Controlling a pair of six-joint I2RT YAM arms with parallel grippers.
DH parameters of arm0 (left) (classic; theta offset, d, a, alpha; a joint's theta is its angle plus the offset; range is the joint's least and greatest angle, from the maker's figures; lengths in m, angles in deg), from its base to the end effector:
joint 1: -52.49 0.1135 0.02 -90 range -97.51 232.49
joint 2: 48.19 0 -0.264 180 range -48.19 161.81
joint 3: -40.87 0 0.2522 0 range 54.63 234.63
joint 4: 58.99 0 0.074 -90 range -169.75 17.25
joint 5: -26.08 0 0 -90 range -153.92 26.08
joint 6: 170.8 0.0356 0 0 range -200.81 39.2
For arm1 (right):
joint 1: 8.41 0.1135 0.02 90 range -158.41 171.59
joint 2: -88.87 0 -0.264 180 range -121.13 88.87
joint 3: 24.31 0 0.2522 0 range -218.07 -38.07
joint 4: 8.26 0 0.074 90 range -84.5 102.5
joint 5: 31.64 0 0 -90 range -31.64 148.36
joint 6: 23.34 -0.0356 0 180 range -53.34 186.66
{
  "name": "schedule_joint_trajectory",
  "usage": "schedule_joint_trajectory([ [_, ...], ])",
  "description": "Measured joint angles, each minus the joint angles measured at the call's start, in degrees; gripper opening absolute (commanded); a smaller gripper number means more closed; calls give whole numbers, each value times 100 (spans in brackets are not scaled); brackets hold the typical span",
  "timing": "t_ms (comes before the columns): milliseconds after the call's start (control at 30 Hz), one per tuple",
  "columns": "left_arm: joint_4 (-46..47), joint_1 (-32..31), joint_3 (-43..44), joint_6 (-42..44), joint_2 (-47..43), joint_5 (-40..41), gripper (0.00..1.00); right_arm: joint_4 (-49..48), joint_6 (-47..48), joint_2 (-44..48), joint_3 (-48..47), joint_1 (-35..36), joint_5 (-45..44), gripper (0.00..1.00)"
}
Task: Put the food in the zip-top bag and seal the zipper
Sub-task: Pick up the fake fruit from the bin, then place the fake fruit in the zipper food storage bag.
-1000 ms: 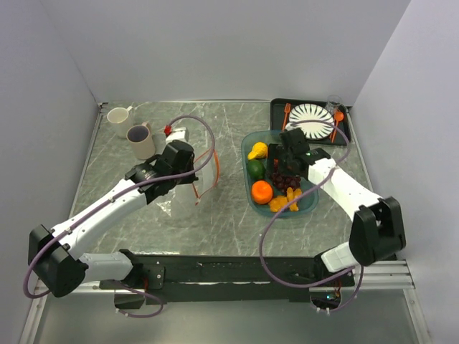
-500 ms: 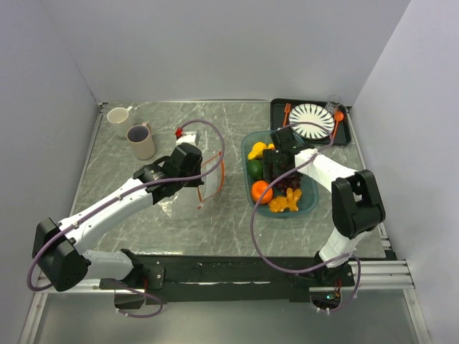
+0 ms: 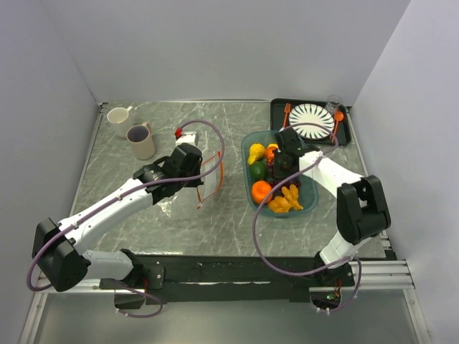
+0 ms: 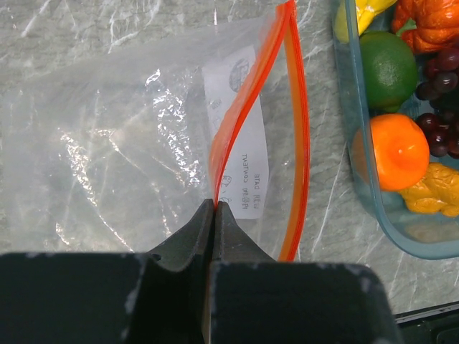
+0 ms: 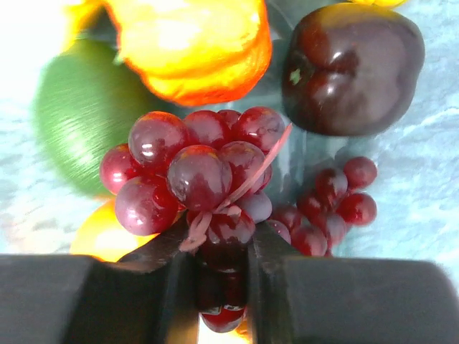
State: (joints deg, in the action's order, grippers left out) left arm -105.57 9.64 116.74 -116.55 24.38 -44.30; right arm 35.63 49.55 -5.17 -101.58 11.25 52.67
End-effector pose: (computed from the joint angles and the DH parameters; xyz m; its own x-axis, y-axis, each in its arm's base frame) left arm 0.2068 -0.1755 0.3062 -0.6775 -0.1222 -0.7253 0.0808 0.9678 -0.2385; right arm 0.3154 0.1089 0.2087 -0.8696 0.0002 -0.4937 -0.0347 0.9975 0.0616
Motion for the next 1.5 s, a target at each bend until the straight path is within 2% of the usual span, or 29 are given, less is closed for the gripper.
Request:
schedule_joint_trajectory([
  [333, -92, -15, 15, -2, 7, 63, 1, 33, -162, 1445, 28, 0, 302, 19],
  [500, -87, -24, 15, -2, 2, 79, 1, 33, -308, 1657, 28, 0, 540, 19],
  [700, -90, -37, 15, -4, 2, 79, 1, -247, -890, 1864, 181, 0, 1355, 19],
  [900, -87, -37, 15, -2, 2, 76, 1, -1185, -1897, 2540, 778, 2, 2352, 18],
  [1167, -66, -76, 15, -20, 2, -4, 1, -2524, -2905, 2391, 793, 212, 3287, 17],
  [1500, -55, -114, 17, -92, 4, -50, 1, -3919, -3661, 1563, 522, 883, 3720, 17],
])
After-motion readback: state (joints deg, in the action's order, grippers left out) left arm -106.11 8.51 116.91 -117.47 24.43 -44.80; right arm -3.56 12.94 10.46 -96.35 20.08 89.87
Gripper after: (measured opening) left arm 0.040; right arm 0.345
